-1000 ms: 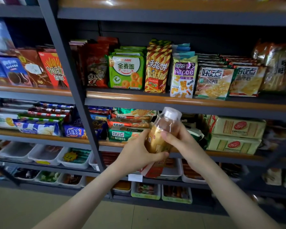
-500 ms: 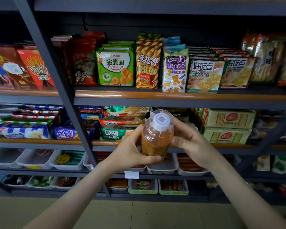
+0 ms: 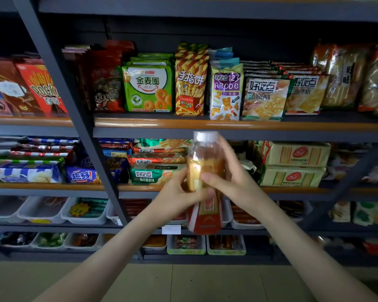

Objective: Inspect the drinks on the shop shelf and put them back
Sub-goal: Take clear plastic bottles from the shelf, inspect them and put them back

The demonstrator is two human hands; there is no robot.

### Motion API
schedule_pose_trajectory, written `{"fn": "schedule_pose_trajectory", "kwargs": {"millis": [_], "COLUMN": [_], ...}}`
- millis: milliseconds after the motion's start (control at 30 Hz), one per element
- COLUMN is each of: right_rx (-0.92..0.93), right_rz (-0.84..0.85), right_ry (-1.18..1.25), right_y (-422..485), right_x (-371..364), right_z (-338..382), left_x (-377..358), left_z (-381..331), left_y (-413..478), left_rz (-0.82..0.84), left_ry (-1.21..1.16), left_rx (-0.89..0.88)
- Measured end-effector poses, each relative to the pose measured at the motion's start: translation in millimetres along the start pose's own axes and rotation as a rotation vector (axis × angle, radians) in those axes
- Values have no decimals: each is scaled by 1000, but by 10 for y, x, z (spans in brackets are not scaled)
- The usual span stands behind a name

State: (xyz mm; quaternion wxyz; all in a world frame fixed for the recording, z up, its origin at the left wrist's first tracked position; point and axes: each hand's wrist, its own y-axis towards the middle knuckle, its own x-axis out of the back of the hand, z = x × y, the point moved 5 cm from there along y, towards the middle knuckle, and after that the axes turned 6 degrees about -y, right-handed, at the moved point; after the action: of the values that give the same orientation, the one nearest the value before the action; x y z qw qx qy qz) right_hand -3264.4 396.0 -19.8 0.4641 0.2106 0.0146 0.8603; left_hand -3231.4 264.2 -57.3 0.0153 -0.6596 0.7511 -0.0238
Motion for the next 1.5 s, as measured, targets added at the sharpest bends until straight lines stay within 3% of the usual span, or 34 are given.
{"fn": "schedule_pose_trajectory", "kwargs": {"millis": [100,200,400,467,500,600,667,733,800,933,1000,1167,1300,1433,1500], "right_rx": [-27,-51,-39,-81,-106,-139,-104,-56,-17,59,115,340,481,677,745], "right_rz": [100,158,72,-13,-53,-64,-11,27,58,136,85,-125,-248,-414,-513], "right_ry": [-59,-155,-722,-750,-641,-31,278,377,347,156,48,-491,-504,-438,-482], "right_y": [-103,-160,-113,-38,6,66,93,132,187,342,438,858,1190,1501,1677], "right_x": [-89,-97,-49,-30,7,166,239,265,319,585,720,840,912,1043,1108], "right_z": [-56,-33,174,181,175,122,123,176,279,655,906,1566,1948,2289,2441], "left_x": [-68,-32,-1,-6,12,105,133,95,72,86,105,228,380,689,902], "left_z": [-12,-30,-123,-218,-296,-628,-805,-935,-1065,-1473,-1698,-2326,-2849,-3390,-3579], "left_y": [-12,18,67,89,99,102,108,133,174,229,271,351,366,456,528], "left_rz": [-53,-141,-203,-213,-220,-252,-222,-146,-135,-218,-248,-464,-514,-328,-339], "left_ry": [-299,-415,-280,-135,-21,232,196,8,-82,-6,37,370,581,577,722], "left_rx": [198,318,334,270,215,9,-62,-44,-48,-199,-279,-503,-711,-895,-972]}}
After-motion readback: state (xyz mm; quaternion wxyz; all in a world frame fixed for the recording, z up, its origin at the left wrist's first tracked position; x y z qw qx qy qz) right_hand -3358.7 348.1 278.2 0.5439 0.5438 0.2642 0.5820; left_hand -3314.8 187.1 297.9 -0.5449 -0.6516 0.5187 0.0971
